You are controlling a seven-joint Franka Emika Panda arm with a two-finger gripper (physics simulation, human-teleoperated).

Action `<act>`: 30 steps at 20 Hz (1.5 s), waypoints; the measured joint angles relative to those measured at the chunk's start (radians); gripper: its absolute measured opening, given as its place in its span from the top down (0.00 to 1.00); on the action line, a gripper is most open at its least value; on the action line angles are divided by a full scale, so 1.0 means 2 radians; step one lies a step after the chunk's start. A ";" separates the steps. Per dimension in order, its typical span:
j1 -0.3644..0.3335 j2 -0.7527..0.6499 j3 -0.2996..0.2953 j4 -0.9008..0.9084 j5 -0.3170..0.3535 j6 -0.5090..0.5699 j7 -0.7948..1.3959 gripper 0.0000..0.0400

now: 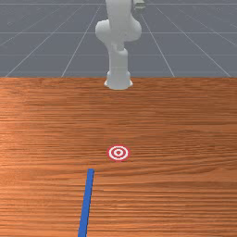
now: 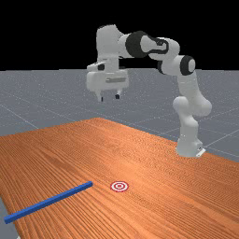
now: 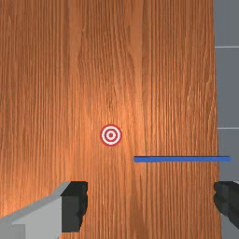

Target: Pull the pivot to the target area

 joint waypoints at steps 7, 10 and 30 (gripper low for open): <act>0.006 0.000 -0.003 -0.006 -0.024 0.007 -0.009 0.00; 0.007 0.005 -0.004 0.001 -0.023 -0.001 0.002 0.00; 0.005 -0.006 -0.004 -0.025 -0.024 0.023 -0.009 0.00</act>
